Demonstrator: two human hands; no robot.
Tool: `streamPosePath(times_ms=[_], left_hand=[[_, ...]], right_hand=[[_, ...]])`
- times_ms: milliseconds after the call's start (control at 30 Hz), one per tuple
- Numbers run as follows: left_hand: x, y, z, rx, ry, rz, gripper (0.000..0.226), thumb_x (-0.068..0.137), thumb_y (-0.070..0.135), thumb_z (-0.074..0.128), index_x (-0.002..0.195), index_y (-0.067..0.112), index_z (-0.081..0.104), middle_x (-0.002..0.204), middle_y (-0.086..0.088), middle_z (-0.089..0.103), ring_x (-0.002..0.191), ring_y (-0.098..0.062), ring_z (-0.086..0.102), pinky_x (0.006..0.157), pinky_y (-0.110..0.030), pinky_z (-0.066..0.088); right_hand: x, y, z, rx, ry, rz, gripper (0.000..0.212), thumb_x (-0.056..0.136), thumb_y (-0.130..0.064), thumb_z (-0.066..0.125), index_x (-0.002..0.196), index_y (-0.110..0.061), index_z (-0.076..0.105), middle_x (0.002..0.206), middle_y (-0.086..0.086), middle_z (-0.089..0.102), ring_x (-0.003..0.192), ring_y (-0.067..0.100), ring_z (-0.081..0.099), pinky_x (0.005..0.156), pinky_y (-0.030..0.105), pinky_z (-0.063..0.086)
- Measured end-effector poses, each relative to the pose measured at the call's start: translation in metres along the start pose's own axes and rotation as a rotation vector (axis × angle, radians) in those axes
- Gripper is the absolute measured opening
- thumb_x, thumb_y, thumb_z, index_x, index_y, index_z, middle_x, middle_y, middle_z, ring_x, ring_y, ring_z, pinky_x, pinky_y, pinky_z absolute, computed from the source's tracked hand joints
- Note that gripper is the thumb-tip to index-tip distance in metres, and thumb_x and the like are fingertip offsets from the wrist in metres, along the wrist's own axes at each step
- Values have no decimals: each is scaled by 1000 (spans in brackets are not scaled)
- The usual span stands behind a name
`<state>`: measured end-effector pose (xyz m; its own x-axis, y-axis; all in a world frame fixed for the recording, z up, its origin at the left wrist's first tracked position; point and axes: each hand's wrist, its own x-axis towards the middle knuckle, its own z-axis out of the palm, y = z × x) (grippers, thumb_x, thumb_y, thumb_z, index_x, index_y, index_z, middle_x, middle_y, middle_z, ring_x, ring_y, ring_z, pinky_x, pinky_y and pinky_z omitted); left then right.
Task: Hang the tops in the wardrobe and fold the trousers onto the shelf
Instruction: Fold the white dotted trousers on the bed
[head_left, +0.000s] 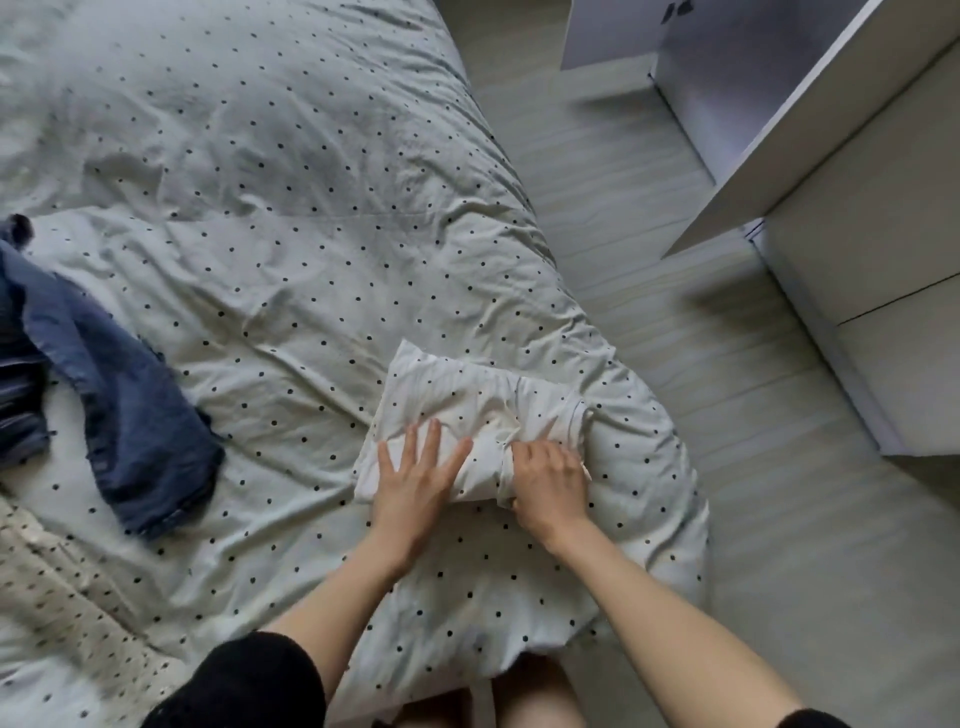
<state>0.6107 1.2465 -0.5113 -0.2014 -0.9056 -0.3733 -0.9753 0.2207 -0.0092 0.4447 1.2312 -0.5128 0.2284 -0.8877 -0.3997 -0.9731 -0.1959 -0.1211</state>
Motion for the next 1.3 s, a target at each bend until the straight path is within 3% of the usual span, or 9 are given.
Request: streamPosePath(times_ms=[67,133,300,467,600,767,833,933,1300], left_hand=[[-23,22,5,-59,-143,3,70,94,1,30,150,34,3,158,-14,0,144,-34,7,111,-55,16],[-28,47,-2,-95,-136,41,70,94,-1,29,149,34,2,158,-13,0,143,-31,10,112,-51,18],[18,113,-64,-84,4,135,71,90,-5,36,147,29,12,155,-15,11,137,-33,24,107,-48,26],[83,216,-147,-69,223,167,76,82,-7,47,145,27,23,149,-13,23,125,-30,36,98,-42,38],[125,288,-196,-155,332,183,63,85,-9,37,141,20,38,143,-19,35,116,-32,45,89,-42,44],[179,340,-255,-171,460,201,57,83,-14,43,133,11,51,136,-28,44,109,-39,53,82,-46,49],[201,341,-273,-148,525,203,56,77,-17,51,127,9,57,129,-30,50,103,-42,57,77,-48,52],[244,331,-306,-119,583,162,54,78,-15,54,126,9,59,127,-30,52,106,-44,56,78,-50,53],[433,197,-439,-96,702,-90,54,86,-10,46,134,15,51,137,-29,44,120,-46,48,88,-52,47]], right_hand=[[-32,12,-4,-14,-29,-2,40,80,-15,63,119,-10,52,116,7,59,111,24,53,99,34,36],[-55,32,-18,-65,19,35,44,64,-26,80,104,-14,63,98,2,65,93,18,62,83,30,48],[-56,112,-67,-63,18,85,45,84,-9,51,128,-10,42,125,9,52,116,25,49,94,33,36],[-54,232,-147,-135,288,116,35,57,-13,81,88,-7,65,81,8,66,73,27,65,62,31,50],[-49,320,-194,-166,463,54,42,26,-7,84,63,-9,64,55,4,60,47,24,58,42,24,46],[-19,398,-239,-217,637,10,22,51,-3,77,64,-11,61,58,3,57,52,23,56,47,28,45],[3,413,-253,-216,781,-9,14,72,0,63,65,-12,59,59,3,55,53,24,55,49,31,45],[53,426,-291,-210,920,-65,37,91,-3,33,66,-12,60,61,4,56,56,24,56,51,31,46],[299,389,-459,-318,1060,-253,27,77,-2,39,67,-11,62,61,5,60,57,24,59,52,28,48]])
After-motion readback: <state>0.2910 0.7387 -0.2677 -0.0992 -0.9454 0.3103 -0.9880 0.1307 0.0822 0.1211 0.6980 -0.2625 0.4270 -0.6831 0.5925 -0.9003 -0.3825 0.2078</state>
